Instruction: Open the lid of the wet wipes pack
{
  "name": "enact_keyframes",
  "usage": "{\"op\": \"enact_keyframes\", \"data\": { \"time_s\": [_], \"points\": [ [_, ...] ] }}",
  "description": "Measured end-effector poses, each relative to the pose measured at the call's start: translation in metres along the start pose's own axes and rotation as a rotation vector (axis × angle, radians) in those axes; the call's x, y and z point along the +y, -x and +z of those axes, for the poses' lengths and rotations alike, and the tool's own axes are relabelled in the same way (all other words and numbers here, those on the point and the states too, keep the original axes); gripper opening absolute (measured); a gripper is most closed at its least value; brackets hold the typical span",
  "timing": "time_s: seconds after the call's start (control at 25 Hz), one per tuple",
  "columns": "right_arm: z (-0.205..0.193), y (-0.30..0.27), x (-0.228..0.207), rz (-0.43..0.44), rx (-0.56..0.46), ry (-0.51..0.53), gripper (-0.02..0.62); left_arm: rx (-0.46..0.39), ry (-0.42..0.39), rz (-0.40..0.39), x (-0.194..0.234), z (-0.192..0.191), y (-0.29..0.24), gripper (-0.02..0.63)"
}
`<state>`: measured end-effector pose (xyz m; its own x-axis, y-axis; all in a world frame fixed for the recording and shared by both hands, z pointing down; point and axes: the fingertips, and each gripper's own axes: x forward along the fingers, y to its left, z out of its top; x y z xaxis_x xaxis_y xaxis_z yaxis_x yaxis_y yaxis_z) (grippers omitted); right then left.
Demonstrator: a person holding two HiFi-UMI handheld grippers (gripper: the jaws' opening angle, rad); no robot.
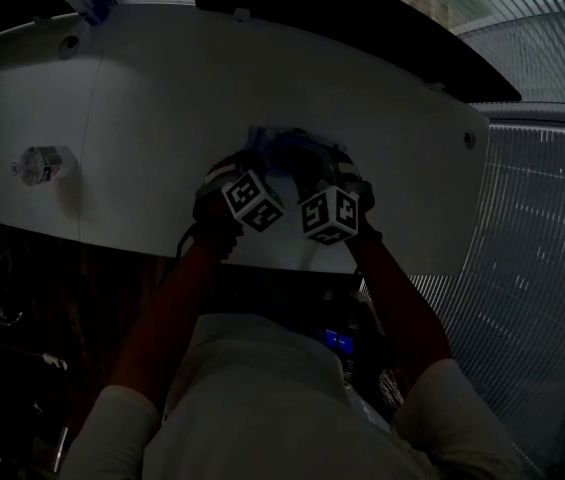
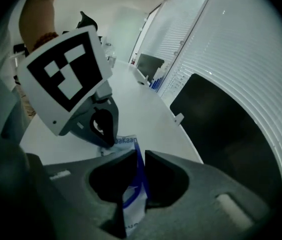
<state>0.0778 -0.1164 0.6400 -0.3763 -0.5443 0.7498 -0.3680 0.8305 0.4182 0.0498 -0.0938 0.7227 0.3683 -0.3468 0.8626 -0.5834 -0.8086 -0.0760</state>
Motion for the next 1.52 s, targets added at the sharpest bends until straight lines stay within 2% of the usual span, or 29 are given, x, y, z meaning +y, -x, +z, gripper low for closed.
{"op": "enact_keyframes", "data": {
  "time_s": [0.24,0.44,0.8,1.12,1.36,1.52],
  "points": [
    [-0.003,-0.016,-0.046,-0.063,0.02,0.021,0.052,0.002,0.009,-0.012,0.001,0.0,0.0,-0.011],
    [-0.017,-0.04,-0.064,-0.079,0.058,0.073,0.055,-0.001,0.014,-0.015,0.001,0.001,0.0,-0.011],
    [-0.047,-0.081,-0.058,-0.022,0.146,0.149,0.057,-0.001,0.009,-0.023,0.0,0.0,0.0,-0.011],
    [-0.054,-0.089,-0.052,-0.015,0.161,0.101,0.015,-0.03,0.05,-0.048,0.004,0.0,0.001,0.002],
    [-0.029,-0.061,-0.064,-0.07,0.093,0.009,0.009,-0.152,0.135,-0.032,0.018,0.022,0.035,0.001],
    [0.0,-0.025,-0.09,-0.149,0.01,-0.079,0.005,-0.245,0.142,-0.007,0.039,0.058,0.068,0.001]
  ]
}}
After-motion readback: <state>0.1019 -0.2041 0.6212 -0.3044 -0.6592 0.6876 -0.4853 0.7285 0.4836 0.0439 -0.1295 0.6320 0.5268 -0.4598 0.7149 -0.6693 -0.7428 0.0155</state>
